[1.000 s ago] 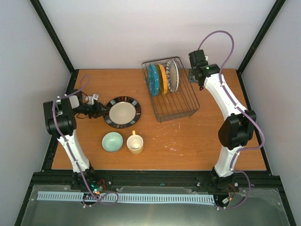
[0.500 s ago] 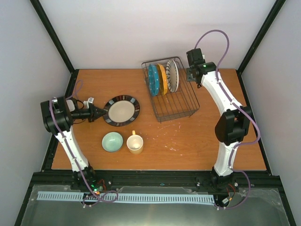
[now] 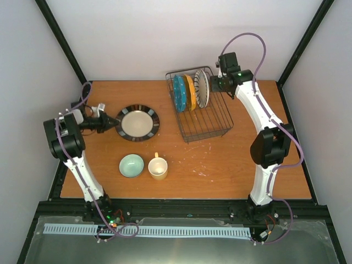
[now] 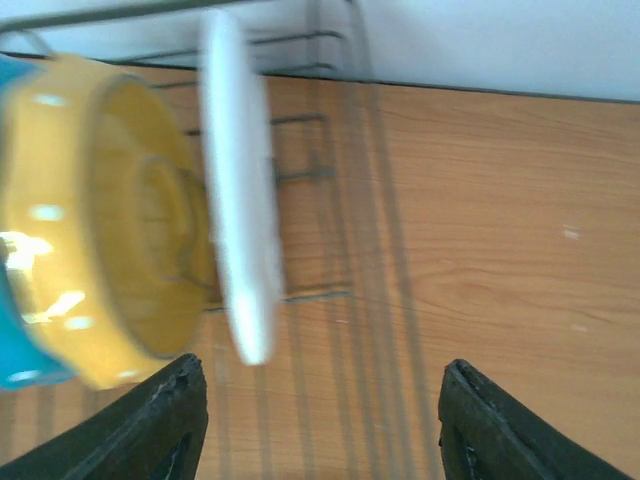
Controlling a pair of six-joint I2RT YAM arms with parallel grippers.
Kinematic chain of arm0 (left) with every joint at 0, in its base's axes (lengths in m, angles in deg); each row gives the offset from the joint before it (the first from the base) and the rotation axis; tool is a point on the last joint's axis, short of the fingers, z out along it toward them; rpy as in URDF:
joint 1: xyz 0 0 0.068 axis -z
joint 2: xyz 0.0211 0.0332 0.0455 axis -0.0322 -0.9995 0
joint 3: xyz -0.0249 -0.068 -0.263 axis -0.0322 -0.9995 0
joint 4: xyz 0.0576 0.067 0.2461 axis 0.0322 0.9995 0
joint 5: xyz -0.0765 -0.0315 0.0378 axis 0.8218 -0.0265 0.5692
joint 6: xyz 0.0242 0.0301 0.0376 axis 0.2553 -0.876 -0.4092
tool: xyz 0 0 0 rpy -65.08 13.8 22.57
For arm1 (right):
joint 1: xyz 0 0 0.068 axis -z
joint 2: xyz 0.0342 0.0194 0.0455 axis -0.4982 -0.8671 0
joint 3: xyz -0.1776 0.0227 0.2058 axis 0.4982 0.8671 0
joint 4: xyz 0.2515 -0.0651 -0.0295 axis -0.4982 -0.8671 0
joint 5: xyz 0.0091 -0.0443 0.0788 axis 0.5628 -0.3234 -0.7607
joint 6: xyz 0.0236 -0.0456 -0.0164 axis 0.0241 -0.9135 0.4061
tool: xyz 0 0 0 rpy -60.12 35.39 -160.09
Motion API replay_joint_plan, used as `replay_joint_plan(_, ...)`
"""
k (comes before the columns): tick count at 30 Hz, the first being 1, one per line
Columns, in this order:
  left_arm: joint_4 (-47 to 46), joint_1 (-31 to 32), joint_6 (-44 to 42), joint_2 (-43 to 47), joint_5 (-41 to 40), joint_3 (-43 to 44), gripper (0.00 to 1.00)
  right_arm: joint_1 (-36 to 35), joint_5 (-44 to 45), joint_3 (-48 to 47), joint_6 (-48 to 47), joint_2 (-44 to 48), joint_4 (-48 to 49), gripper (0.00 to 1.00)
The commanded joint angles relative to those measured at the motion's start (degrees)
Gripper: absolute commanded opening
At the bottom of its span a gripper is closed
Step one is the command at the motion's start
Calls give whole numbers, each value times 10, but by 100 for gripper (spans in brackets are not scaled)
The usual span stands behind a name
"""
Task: Load the mixed dishes into the dish rack
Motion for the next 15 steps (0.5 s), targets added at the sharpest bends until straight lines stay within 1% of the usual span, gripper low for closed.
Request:
replay_joint_plan(1,10,10,57,87,45,114,1,-9,-195,-44,-41,-4,21,65)
replay_joint_plan(4,5,27,93,115,56,163,1,-10,-355,-46,-46,-10,34,75)
replay_joint_plan(7,-2,50,126,130,77,206,1,-10,-501,-81,-36,-52,10,77)
replay_joint_plan(9,-35,56,162,140,107,212,1,-10,-576,-106,-27,-81,-7,77)
replay_joint_plan(12,-85,60,207,158,137,209,1,-10,-655,-105,11,-94,27,77)
replay_joint_plan(15,-106,64,227,168,157,212,1,-10,-715,-103,53,-102,71,77)
